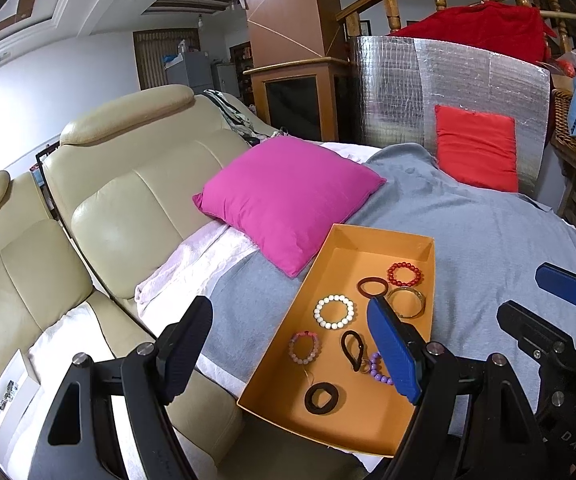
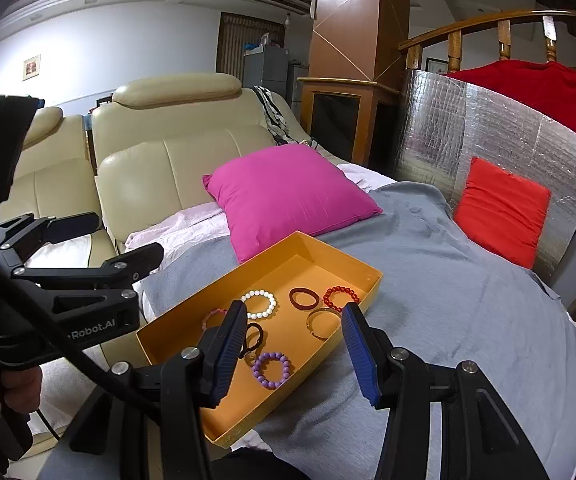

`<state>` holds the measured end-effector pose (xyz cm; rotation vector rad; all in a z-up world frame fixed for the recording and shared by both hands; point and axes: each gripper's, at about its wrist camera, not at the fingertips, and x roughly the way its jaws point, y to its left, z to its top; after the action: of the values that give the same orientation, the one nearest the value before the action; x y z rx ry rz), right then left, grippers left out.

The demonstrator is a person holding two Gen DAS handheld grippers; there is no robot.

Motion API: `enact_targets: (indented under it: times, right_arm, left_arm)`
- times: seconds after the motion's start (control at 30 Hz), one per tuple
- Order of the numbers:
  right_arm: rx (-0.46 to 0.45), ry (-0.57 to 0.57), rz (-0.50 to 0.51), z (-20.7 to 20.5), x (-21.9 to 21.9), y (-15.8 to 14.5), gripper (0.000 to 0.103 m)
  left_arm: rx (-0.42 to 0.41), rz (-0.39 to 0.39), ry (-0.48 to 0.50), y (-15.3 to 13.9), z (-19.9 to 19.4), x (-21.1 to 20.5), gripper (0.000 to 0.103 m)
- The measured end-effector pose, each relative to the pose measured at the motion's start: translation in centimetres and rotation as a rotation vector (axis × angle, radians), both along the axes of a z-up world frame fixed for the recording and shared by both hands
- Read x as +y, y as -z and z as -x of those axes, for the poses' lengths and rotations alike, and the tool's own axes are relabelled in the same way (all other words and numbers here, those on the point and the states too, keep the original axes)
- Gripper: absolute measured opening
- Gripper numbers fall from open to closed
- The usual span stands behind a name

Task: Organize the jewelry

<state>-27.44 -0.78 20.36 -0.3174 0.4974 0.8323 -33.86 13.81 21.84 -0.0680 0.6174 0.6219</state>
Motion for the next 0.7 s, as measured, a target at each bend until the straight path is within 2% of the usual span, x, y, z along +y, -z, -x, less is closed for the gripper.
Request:
enact_targets:
  times: [0.7]
  right_arm:
    - [0.019,-0.01,0.032,-1.1,1.8,1.1,0.053]
  left_arm:
    - [0.025,0.041,-0.023,1.7,-0.7,2.4,0.08]
